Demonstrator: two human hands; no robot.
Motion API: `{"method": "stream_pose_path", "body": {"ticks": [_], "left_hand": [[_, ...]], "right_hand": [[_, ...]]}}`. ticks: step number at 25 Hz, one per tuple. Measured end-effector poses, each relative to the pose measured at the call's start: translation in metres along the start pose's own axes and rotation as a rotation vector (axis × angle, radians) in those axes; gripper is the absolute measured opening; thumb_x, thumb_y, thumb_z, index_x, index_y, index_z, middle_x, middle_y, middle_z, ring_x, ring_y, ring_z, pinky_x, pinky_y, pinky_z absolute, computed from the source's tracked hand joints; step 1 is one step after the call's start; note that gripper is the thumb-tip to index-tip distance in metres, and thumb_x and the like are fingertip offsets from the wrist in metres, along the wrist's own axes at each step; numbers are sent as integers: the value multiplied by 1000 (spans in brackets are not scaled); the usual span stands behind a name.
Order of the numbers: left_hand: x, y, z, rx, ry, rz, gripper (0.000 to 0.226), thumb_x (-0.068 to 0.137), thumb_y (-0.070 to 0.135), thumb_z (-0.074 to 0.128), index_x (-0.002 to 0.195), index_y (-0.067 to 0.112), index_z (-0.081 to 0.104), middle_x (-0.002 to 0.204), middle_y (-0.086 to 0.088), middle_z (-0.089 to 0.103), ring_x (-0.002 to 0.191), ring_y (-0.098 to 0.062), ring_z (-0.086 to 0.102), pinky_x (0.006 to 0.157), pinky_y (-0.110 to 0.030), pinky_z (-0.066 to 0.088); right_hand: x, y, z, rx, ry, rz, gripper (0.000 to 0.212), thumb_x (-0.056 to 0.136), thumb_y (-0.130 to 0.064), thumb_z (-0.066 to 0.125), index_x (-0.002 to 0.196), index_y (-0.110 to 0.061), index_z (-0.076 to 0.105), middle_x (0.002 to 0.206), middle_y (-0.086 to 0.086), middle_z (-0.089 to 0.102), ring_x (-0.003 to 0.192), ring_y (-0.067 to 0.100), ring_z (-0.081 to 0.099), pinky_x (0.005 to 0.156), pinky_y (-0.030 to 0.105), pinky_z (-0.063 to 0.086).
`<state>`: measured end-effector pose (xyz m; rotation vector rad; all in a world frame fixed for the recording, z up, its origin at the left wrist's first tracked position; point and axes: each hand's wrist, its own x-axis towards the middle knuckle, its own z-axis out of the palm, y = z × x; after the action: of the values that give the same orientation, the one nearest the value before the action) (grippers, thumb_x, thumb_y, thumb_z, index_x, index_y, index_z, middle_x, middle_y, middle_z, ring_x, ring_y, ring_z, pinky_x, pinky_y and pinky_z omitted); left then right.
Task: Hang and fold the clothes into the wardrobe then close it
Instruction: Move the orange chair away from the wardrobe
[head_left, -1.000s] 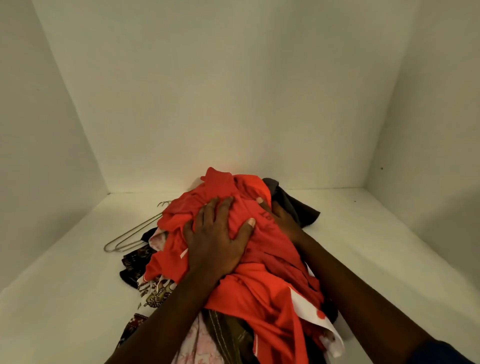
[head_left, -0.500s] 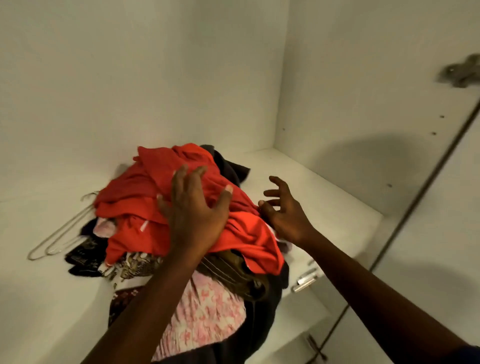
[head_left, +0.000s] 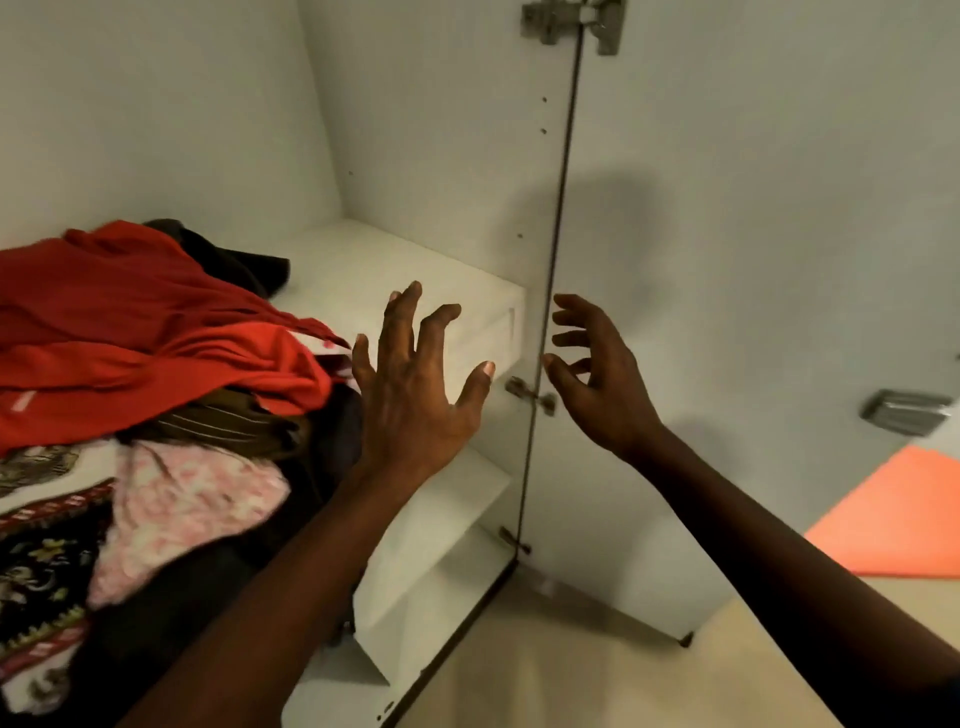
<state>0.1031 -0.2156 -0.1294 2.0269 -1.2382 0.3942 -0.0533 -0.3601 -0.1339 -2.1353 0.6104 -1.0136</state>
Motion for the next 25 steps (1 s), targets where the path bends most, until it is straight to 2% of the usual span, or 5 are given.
{"method": "stream_pose_path", "body": {"ticks": [5, 10, 13, 18, 25], "left_hand": [[-62, 77, 85, -70, -245, -34, 64, 89, 60, 56, 145, 32, 45, 168, 0, 20, 154, -23, 28, 121, -63, 21], [-124, 160, 166, -109, -521, -44, 62, 93, 55, 64, 147, 33, 42, 168, -1, 20, 144, -25, 43, 121, -60, 23], [-154, 207, 206, -161, -683, -106, 65, 94, 56, 63, 150, 32, 40, 169, -2, 18, 146, -26, 41, 119, -57, 30], [-179, 275, 270, -320, -931, -140, 66, 96, 54, 61, 152, 29, 36, 165, 0, 25, 146, -24, 38, 114, -52, 42], [-157, 345, 376, -418, -1225, -101, 65, 99, 55, 58, 152, 25, 37, 159, -4, 39, 141, -24, 45, 102, -30, 39]], "right_hand": [[-100, 69, -100, -33, 36, 158, 46, 97, -14, 63, 139, -25, 50, 136, -6, 56, 112, 6, 62, 74, 12, 50], [-208, 132, -188, -47, 63, 374, 35, 96, -11, 61, 126, -30, 59, 127, -7, 61, 103, 5, 65, 72, 12, 48], [-257, 166, -228, -59, 64, 522, 34, 96, -13, 60, 123, -34, 60, 126, -11, 62, 103, 4, 64, 74, 19, 51], [-293, 221, -276, -148, 65, 721, 32, 98, -22, 60, 130, -23, 62, 129, -6, 62, 102, 10, 65, 87, 34, 56], [-293, 295, -340, -136, 134, 985, 26, 99, -26, 60, 124, -27, 66, 121, -5, 64, 97, 7, 66, 71, 22, 47]]}}
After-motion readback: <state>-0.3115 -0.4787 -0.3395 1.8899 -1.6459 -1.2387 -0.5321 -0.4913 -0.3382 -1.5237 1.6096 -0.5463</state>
